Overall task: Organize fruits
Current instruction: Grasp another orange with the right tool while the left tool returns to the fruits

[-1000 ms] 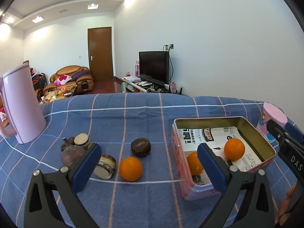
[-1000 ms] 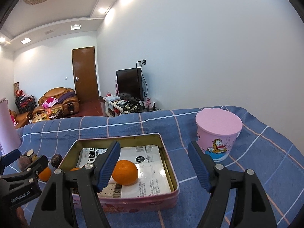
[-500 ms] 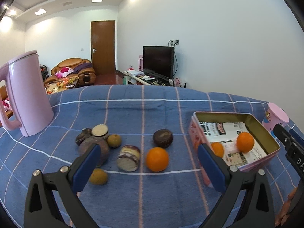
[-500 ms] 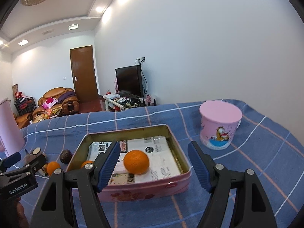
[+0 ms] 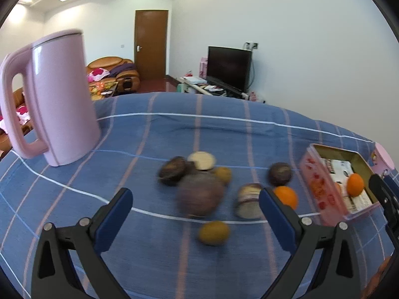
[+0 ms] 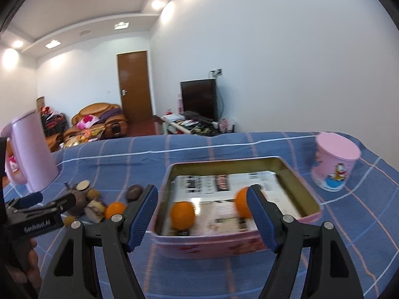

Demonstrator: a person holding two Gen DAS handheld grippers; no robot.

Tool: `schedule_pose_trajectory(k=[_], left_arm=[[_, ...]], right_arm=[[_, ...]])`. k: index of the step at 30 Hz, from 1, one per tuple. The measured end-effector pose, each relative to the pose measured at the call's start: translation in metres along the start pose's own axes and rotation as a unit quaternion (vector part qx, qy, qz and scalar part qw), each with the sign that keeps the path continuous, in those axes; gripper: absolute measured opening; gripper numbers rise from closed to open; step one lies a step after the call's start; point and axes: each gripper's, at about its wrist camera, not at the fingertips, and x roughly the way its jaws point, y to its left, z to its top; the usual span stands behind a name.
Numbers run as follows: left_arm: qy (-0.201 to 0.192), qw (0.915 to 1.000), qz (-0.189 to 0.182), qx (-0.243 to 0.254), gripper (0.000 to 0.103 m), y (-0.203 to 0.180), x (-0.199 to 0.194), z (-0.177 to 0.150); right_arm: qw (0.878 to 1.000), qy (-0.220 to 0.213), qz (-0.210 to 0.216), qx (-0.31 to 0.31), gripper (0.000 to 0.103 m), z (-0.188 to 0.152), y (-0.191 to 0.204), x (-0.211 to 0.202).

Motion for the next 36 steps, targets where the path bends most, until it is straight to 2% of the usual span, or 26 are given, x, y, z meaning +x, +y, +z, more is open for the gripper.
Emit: schedule_pose_trajectory(k=[8,9,10,12,16,22,26,31,35,36], left_arm=[[0.012,0.9989,0.034,-0.030,0.103,0.054,0.010,0.010],[0.014,0.9985,0.036,-0.039,0.103,0.059,0.010,0.011],[0.015,0.9981,0.038,-0.047,0.103,0.064,0.010,0.012],[0.017,0.9972,0.042,-0.059,0.103,0.072,0.010,0.012],[0.029,0.9968,0.037,-0.065,0.103,0.075,0.012,0.011],[0.039,0.9986,0.021,-0.028,0.102,0.063,0.011,0.012],[0.037,0.9989,0.024,-0.018,0.102,0.061,0.009,0.014],[0.048,0.9984,0.019,-0.021,0.102,0.063,0.011,0.016],[0.048,0.9987,0.012,-0.006,0.102,0.058,0.010,0.016],[0.050,0.9987,0.010,0.000,0.102,0.056,0.011,0.016]], right_arm=[[0.998,0.027,0.034,-0.053,0.074,0.000,0.046,0.020],[0.996,0.035,0.046,-0.062,0.069,0.000,0.054,0.024],[0.995,0.040,0.052,-0.069,0.056,0.000,0.060,0.028],[0.992,0.061,0.057,-0.091,0.044,-0.001,0.075,0.038],[0.987,0.085,0.068,-0.115,0.043,-0.004,0.095,0.053],[0.977,0.147,0.092,-0.125,0.043,-0.007,0.109,0.083],[0.972,0.173,0.080,-0.134,0.043,-0.009,0.115,0.097],[0.961,0.226,0.079,-0.140,0.043,-0.016,0.120,0.118],[0.960,0.228,0.080,-0.139,0.043,-0.014,0.121,0.122],[0.961,0.226,0.083,-0.140,0.037,-0.014,0.122,0.120]])
